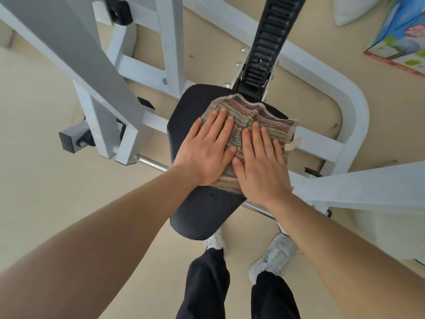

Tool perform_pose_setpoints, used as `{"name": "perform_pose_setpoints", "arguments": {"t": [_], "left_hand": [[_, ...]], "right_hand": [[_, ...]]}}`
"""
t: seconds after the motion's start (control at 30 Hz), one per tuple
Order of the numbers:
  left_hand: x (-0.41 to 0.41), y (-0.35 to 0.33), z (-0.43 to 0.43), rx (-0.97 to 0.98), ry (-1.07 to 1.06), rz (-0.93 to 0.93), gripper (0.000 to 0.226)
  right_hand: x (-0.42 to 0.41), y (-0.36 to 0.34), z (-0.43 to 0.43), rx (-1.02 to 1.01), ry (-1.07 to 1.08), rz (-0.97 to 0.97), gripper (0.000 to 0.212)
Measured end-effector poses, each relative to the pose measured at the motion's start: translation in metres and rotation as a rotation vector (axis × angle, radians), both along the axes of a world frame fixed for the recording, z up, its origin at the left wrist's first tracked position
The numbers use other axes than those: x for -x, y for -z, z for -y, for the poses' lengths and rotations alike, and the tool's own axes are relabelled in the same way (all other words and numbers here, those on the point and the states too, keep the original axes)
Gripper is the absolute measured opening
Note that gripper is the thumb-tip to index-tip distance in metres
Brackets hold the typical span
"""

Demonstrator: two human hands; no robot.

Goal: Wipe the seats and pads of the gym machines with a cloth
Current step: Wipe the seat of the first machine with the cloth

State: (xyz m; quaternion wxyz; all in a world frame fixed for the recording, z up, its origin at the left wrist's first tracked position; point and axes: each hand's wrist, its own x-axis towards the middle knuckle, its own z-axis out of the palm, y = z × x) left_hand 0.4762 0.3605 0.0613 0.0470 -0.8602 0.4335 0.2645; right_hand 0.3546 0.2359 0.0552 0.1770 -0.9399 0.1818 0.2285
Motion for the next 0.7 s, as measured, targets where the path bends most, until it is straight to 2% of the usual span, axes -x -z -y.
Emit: {"name": "perform_pose_setpoints", "arguments": {"t": [0.13, 0.27, 0.37, 0.53, 0.63, 0.7], "left_hand": [[-0.063, 0.026, 0.032, 0.009, -0.005, 0.040, 0.066], [-0.103, 0.038, 0.031, 0.006, -0.069, -0.011, 0.064], [-0.084, 0.019, -0.020, 0.025, -0.142, -0.008, 0.068], [-0.010, -0.020, -0.092, -0.013, -0.189, -0.064, 0.071], [-0.018, -0.012, -0.075, -0.014, -0.198, -0.010, 0.070], [-0.043, 0.002, -0.044, -0.013, -0.185, 0.028, 0.070]], "right_hand": [[-0.068, 0.028, 0.027, 0.027, 0.014, 0.020, 0.067], [-0.117, 0.041, 0.023, 0.052, 0.003, 0.034, 0.064], [-0.106, 0.022, -0.011, -0.007, -0.108, 0.047, 0.065], [-0.042, -0.013, -0.064, -0.107, -0.333, 0.081, 0.066], [-0.057, -0.001, -0.037, -0.099, -0.337, 0.074, 0.067], [-0.081, 0.013, -0.012, -0.055, -0.264, 0.045, 0.067]]}}
